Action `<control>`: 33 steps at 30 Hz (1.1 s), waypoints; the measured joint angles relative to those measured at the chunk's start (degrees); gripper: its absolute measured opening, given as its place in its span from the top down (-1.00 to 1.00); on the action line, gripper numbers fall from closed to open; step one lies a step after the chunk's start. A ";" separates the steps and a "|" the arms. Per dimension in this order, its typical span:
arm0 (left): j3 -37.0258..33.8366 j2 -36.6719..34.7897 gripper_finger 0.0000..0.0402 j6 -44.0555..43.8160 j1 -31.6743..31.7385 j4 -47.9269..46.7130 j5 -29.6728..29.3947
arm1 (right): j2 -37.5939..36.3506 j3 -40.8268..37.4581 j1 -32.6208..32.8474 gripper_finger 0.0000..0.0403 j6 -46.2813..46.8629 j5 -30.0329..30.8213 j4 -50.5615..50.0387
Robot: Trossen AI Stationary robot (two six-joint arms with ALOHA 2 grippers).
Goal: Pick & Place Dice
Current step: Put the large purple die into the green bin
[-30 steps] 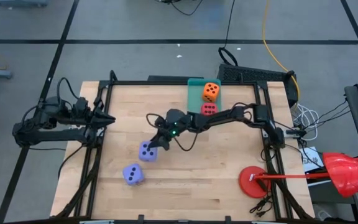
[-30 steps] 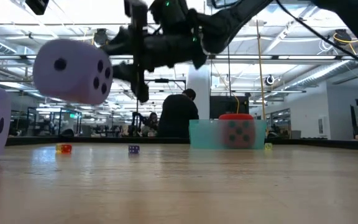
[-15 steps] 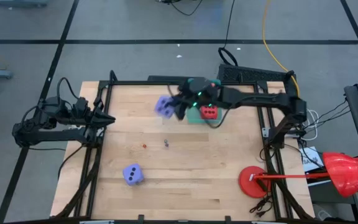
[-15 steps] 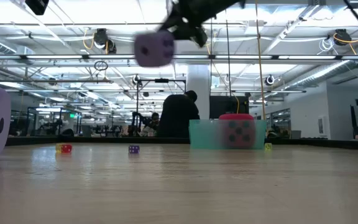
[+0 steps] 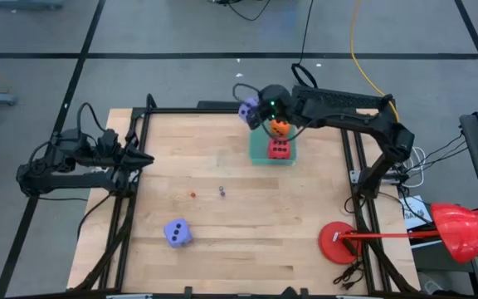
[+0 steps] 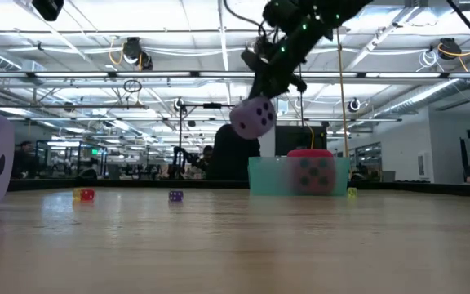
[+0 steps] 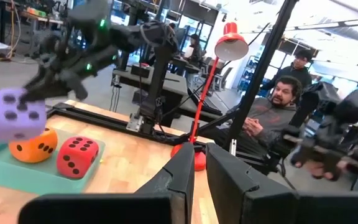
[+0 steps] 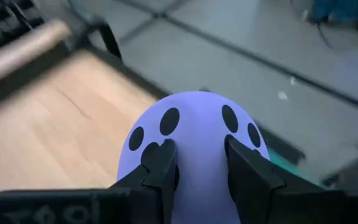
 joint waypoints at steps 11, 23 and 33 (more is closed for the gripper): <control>0.00 -0.01 0.77 -1.33 0.00 -0.04 0.05 | -0.90 -12.89 -4.03 0.47 3.76 -1.65 12.19; 0.00 0.00 0.77 -2.00 0.01 -0.04 0.05 | -1.11 -20.03 -5.37 0.47 5.87 -1.40 18.74; 0.00 0.00 0.77 -2.48 0.02 -0.04 0.05 | -0.92 -20.63 -5.35 0.23 6.31 -1.44 22.81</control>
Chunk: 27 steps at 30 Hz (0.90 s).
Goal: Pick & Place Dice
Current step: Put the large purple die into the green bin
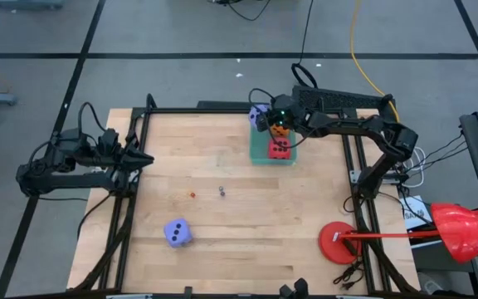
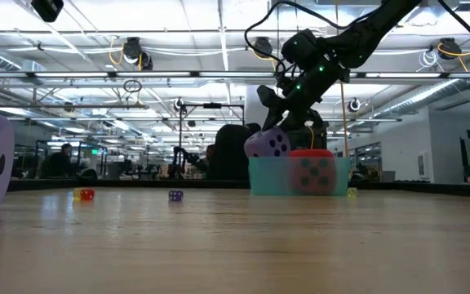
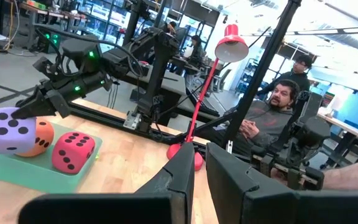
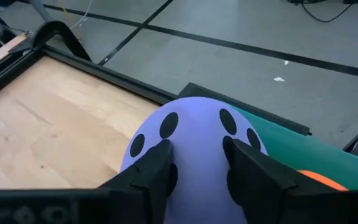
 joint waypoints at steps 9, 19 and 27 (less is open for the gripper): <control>0.00 -0.01 0.77 -0.35 0.00 0.00 0.00 | 0.02 -0.04 0.09 0.25 0.09 -0.20 0.42; 0.00 0.01 0.77 -0.33 0.00 0.00 0.00 | 0.02 -0.04 0.11 0.18 5.02 -1.16 0.65; 0.00 -0.01 0.77 -0.33 -0.01 0.01 0.02 | 0.02 -0.04 0.12 0.13 7.29 -1.51 1.65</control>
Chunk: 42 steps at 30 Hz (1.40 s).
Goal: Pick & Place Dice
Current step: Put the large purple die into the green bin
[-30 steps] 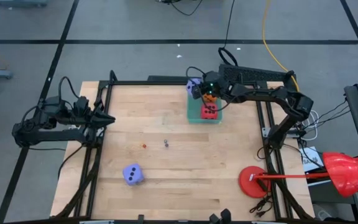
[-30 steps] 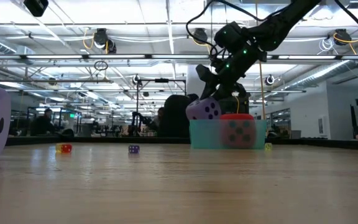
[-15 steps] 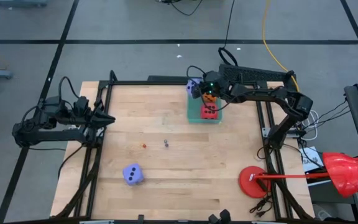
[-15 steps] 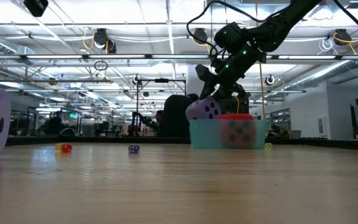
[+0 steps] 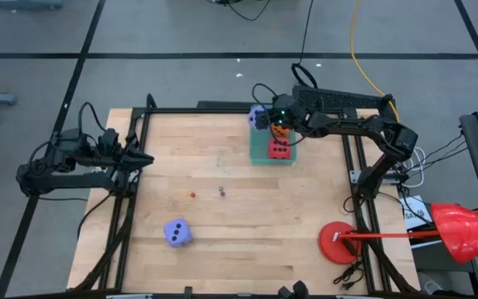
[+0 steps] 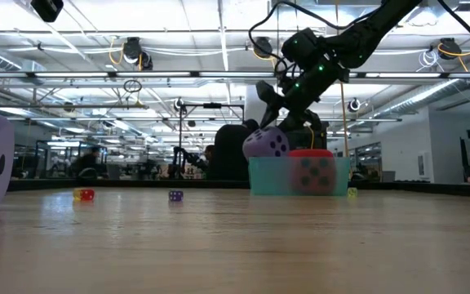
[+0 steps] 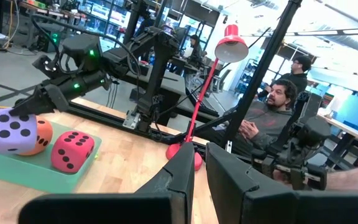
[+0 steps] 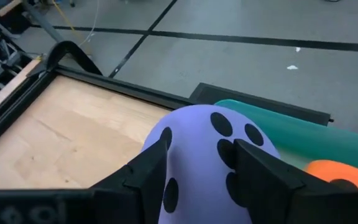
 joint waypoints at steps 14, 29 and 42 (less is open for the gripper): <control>0.00 0.02 0.77 0.24 -0.01 -0.01 0.17 | -4.71 0.02 0.01 0.12 -1.23 0.42 4.87; 0.00 0.02 0.77 -1.74 -0.01 -0.01 0.24 | -13.95 0.02 3.33 0.13 -1.33 -2.17 6.52; 0.00 5.50 0.77 -9.48 -0.10 -1.35 10.63 | -14.84 0.02 13.94 0.15 -1.81 -20.98 20.21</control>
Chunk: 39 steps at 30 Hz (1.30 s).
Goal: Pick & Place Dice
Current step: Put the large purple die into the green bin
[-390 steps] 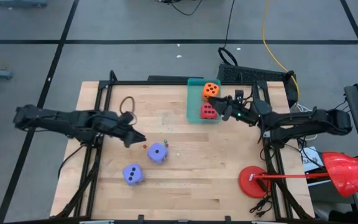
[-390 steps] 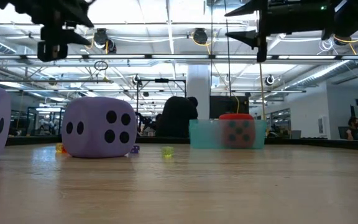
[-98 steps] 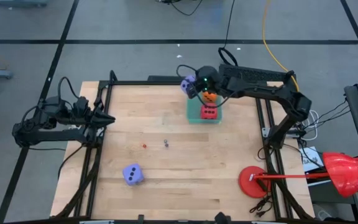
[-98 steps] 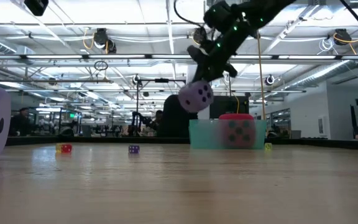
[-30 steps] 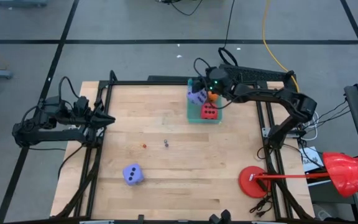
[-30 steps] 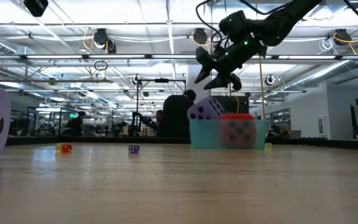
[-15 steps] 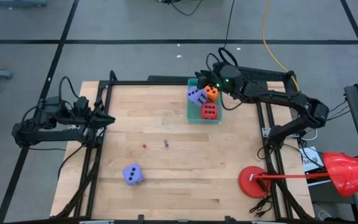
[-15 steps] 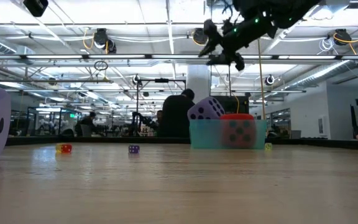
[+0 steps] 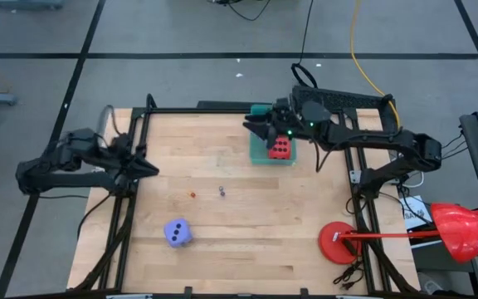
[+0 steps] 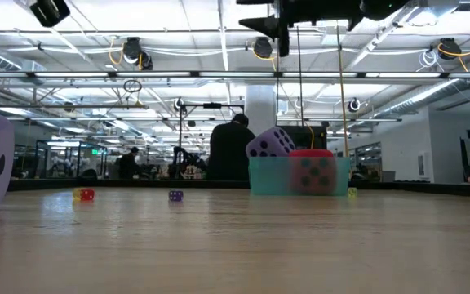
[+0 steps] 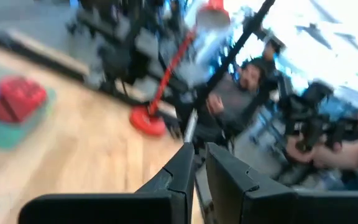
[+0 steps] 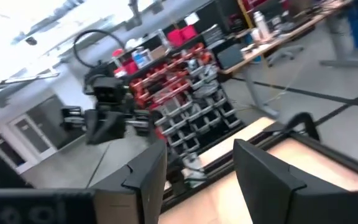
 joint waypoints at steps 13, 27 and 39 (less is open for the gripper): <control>-0.02 10.65 0.77 7.45 -6.93 12.51 -0.50 | 0.03 2.25 16.86 0.01 -2.15 9.75 6.76; -0.02 5.91 0.77 12.79 -8.45 16.83 -4.98 | 13.48 23.49 26.29 0.08 -8.03 1.04 6.36; -0.02 0.35 0.77 15.57 -8.41 16.86 -15.32 | 28.27 46.67 24.22 0.08 0.70 -11.11 -10.03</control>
